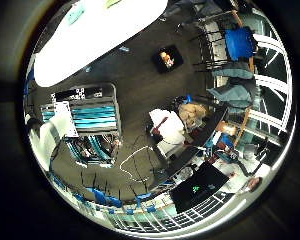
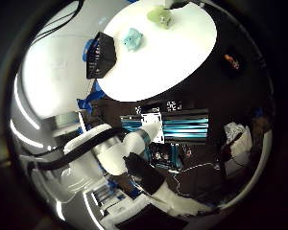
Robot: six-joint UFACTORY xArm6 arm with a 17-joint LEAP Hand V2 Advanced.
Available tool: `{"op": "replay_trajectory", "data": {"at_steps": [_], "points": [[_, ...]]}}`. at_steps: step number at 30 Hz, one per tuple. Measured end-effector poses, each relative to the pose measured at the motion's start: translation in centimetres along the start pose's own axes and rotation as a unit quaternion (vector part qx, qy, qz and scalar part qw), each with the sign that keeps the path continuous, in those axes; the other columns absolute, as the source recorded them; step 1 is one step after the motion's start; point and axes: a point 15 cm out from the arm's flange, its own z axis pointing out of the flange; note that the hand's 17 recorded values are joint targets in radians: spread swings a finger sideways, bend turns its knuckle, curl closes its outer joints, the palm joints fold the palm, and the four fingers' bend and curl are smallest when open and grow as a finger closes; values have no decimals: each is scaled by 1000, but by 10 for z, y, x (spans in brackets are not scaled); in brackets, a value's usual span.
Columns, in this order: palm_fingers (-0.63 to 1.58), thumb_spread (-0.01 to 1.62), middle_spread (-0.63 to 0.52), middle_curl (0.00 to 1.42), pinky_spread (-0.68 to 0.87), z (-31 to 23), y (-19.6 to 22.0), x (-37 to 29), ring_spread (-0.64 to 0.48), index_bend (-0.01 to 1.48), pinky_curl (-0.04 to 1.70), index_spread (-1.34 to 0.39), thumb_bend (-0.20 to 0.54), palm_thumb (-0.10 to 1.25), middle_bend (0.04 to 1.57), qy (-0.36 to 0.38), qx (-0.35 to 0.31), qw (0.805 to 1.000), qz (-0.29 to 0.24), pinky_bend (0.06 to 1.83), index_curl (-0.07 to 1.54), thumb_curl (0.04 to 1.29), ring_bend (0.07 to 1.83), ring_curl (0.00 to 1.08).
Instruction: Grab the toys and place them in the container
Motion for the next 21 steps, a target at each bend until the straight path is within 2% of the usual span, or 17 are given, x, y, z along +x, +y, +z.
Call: {"op": "replay_trajectory", "data": {"at_steps": [16, 21], "points": [[78, 1103, 25, 308, 386, -26, -23, 22, 202, 163, 309, -351, -22, 358, 187, 30, 23, 999, 5, 424, 285, 259, 291, 262], [51, 1086, 38, 306, 387, -45, -35, 38, 206, 149, 315, -351, -29, 311, 186, 37, 30, 999, 8, 447, 273, 252, 301, 266]]}}
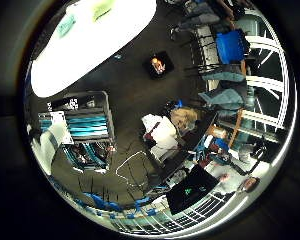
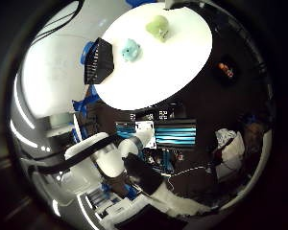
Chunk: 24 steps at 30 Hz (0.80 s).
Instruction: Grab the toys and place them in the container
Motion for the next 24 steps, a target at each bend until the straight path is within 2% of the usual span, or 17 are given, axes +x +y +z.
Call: {"op": "replay_trajectory", "data": {"at_steps": [6, 13, 19, 24], "points": [[-10, 1040, 82, 296, 387, -2, -29, 22, 221, 156, 320, -340, -27, 242, 183, -10, 14, 1000, 9, 482, 264, 251, 304, 266], [-23, 1028, 96, 288, 389, 8, -86, 57, 235, 155, 315, -340, -24, 239, 181, -34, 52, 997, 40, 471, 258, 262, 291, 263], [-18, 1025, 87, 285, 387, 18, -133, 85, 236, 158, 314, -340, -25, 252, 182, -17, 89, 994, 60, 461, 257, 268, 286, 263], [-8, 1022, 76, 286, 387, 30, -167, 83, 229, 162, 313, -341, -26, 268, 184, -8, 102, 993, 60, 451, 264, 270, 283, 264]]}}
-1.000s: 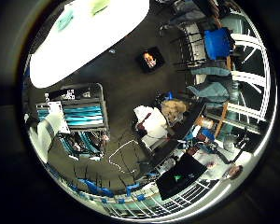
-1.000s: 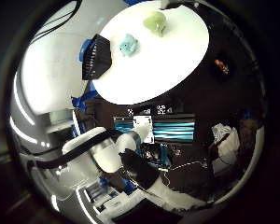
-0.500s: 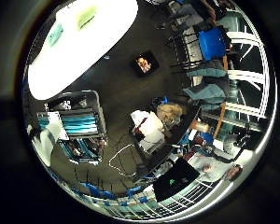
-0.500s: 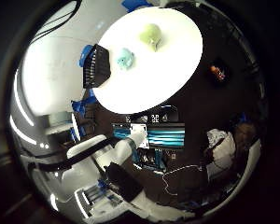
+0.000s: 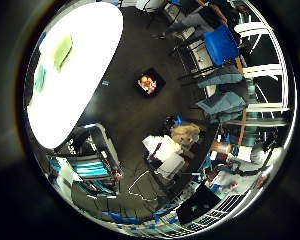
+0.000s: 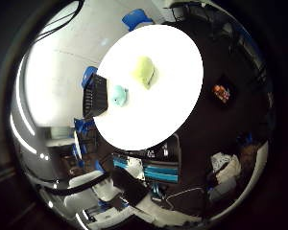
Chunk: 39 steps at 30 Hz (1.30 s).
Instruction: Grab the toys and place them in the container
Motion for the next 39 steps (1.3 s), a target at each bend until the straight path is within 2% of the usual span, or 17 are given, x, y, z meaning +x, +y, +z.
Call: {"op": "replay_trajectory", "data": {"at_steps": [28, 39], "points": [[61, 1037, 48, 300, 399, 84, -162, -133, 209, 161, 312, -348, -25, 311, 187, 10, 71, 996, -55, 419, 276, 275, 306, 270], [82, 1035, 39, 304, 408, 150, -183, -187, 203, 160, 314, -351, -26, 308, 190, -11, 48, 996, -75, 431, 275, 275, 324, 268]]}}
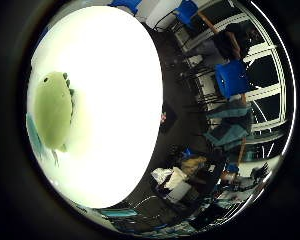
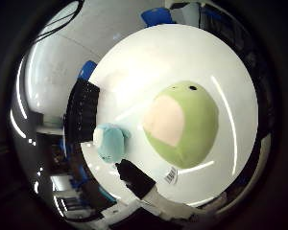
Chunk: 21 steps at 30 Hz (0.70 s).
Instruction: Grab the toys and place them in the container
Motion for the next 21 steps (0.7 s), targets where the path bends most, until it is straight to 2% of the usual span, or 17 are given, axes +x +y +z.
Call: {"op": "replay_trajectory", "data": {"at_steps": [8, 11, 13, 21], "points": [[104, 1037, 34, 308, 431, 39, 12, -33, 204, 147, 316, -344, -26, 303, 191, -27, -47, 998, -18, 468, 266, 270, 341, 267], [201, 1037, 29, 316, 463, 43, 15, -40, 203, 140, 317, -310, -26, 303, 213, -33, -58, 998, -23, 514, 253, 268, 402, 273], [338, 1034, -14, 339, 478, 43, 17, -44, 167, 144, 311, -290, -25, 307, 284, -36, -64, 997, -27, 533, 244, 270, 494, 289], [485, 1016, -98, 360, 474, 50, 36, -54, 53, 175, 282, -294, -20, 336, 347, -47, -103, 993, -38, 566, 279, 285, 630, 289]]}}
